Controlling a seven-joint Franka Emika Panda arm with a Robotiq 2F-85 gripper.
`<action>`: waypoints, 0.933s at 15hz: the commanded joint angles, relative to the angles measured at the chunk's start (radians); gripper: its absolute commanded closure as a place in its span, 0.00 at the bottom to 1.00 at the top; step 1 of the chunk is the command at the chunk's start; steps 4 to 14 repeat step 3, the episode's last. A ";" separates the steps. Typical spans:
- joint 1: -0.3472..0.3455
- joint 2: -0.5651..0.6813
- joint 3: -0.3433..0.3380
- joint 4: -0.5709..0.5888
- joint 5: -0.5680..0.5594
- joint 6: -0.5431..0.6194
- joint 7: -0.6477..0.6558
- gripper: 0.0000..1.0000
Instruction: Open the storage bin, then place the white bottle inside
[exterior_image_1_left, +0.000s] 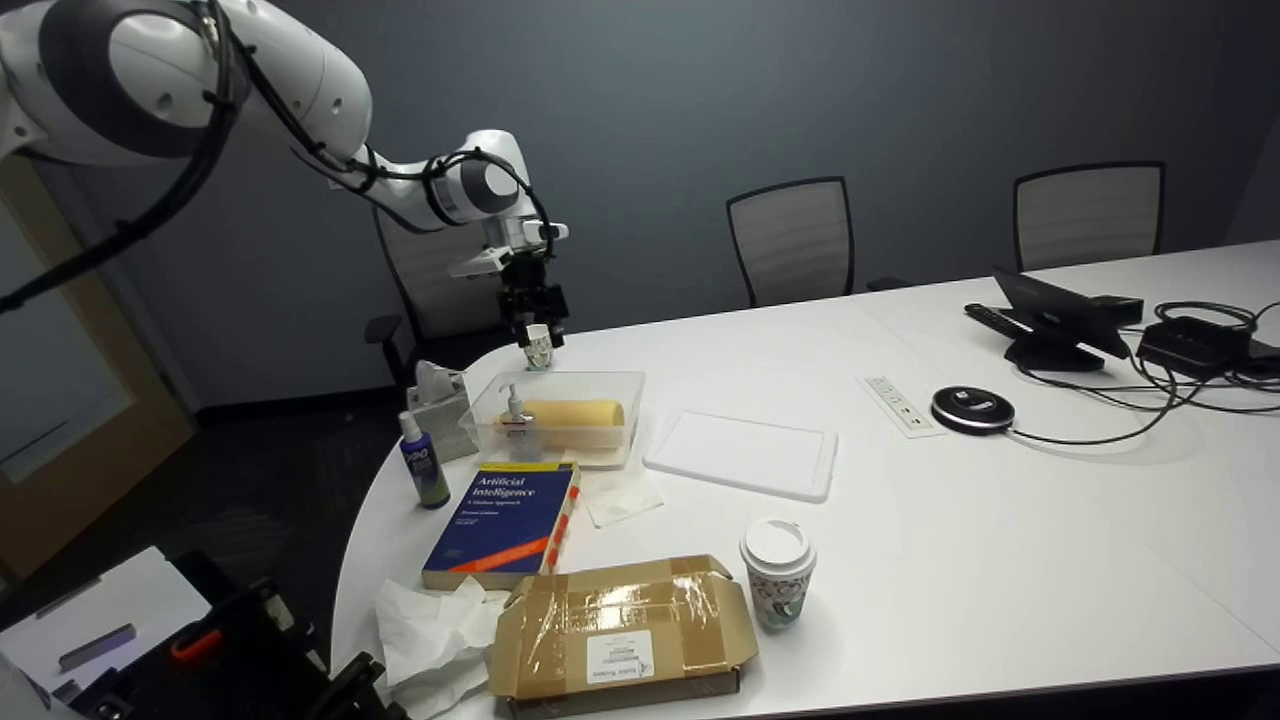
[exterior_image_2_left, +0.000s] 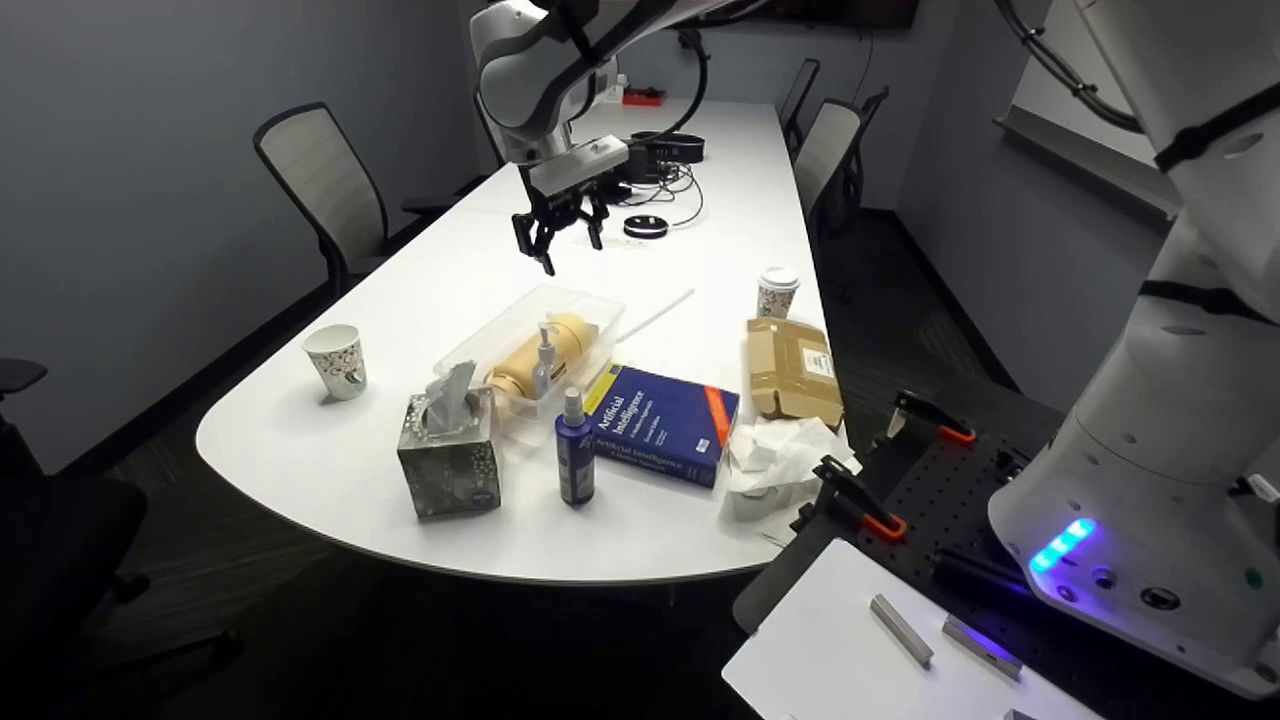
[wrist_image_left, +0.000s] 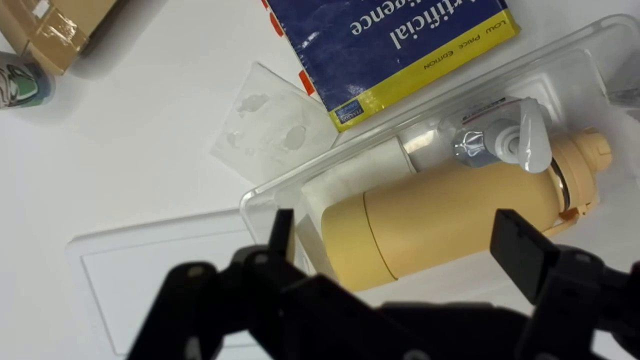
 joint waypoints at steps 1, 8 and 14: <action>0.001 -0.032 0.002 -0.016 0.023 -0.023 0.014 0.00; 0.002 -0.034 0.003 -0.017 0.023 -0.020 0.011 0.00; 0.002 -0.034 0.003 -0.017 0.023 -0.020 0.011 0.00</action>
